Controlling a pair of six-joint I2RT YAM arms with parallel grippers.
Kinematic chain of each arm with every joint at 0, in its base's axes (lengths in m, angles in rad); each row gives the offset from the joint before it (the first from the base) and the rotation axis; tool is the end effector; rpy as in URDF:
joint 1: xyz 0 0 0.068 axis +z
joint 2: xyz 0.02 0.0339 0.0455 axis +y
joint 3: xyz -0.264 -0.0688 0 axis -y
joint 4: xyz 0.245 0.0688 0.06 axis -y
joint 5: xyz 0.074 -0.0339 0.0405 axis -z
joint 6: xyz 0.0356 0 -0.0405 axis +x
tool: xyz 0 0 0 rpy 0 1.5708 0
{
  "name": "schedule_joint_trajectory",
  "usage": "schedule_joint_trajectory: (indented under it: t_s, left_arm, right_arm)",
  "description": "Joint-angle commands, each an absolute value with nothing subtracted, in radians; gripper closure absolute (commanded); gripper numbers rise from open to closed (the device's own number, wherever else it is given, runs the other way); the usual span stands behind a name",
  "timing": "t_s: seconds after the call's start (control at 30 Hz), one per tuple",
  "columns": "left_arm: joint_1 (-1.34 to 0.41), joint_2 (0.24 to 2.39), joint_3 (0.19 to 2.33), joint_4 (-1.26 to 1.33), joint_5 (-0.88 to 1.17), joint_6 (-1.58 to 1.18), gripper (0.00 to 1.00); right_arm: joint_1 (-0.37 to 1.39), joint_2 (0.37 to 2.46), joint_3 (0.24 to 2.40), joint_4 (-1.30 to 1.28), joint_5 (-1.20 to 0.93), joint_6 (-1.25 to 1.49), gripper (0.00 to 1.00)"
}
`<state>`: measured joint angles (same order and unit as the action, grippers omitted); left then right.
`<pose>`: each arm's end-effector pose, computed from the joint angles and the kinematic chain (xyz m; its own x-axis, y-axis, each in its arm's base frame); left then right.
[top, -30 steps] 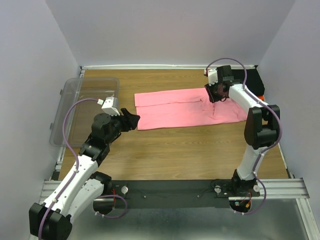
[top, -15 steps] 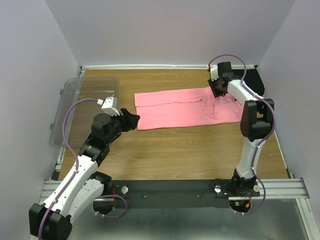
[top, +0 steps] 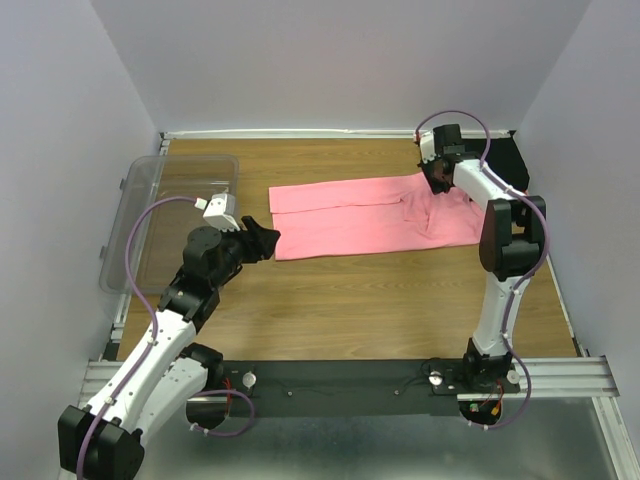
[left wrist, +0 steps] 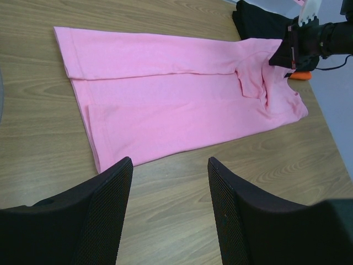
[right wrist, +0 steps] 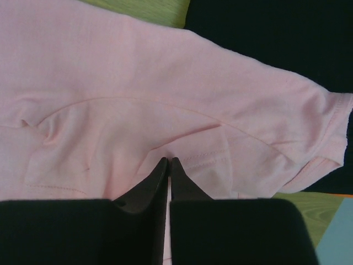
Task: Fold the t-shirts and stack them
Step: Fold the tshirt
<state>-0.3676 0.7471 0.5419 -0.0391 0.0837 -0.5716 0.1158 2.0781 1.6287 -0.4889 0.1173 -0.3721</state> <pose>0.1712 -0.0691 0.2752 -0.4245 -0.4142 -0.8051 0.2427 0.8046 -0.5419 0.4570 0.0490 0.2037 -0.7296 -0.4484 -0.5164 -0.3342 0.8925 -0.3029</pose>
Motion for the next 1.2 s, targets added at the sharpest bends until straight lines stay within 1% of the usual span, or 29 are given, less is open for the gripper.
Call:
schedule_joint_trajectory:
  t_s: [0.0,0.1,0.23,0.5,0.67,0.97,1.07,1.17]
  left_arm:
    - [-0.364,0.746,0.531,-0.014,0.103,-0.557,0.35]
    - [-0.364,0.746,0.529,-0.014,0.104,-0.557,0.35]
    - [-0.364,0.744,0.531,-0.014,0.104,-0.557,0.35]
    - [-0.364,0.744,0.531,-0.012,0.107,-0.555,0.35]
    - [-0.362,0.736,0.528,-0.012,0.109,-0.557,0.35]
    - [-0.364,0.729,0.526,-0.012,0.118,-0.558,0.35]
    - [-0.364,0.727,0.526,-0.009,0.120,-0.558,0.35]
    - [-0.362,0.733,0.525,-0.005,0.126,-0.557,0.35]
  right_arm:
    - [0.113,2.076,1.626,-0.482,0.144,-0.377,0.94]
    - [0.110,2.062,1.621,-0.479,0.137,-0.376,1.00]
    - [0.107,2.014,1.605,-0.480,0.100,-0.364,0.99]
    - [0.098,1.827,1.534,-0.480,0.009,-0.344,0.99]
    - [0.091,1.757,1.483,-0.480,-0.034,-0.347,1.00]
    - [0.035,1.632,1.304,-0.480,-0.060,-0.360,1.00]
    - [0.023,1.594,1.220,-0.479,-0.054,-0.374,0.97]
    - [0.017,1.569,1.168,-0.477,-0.041,-0.385,0.91]
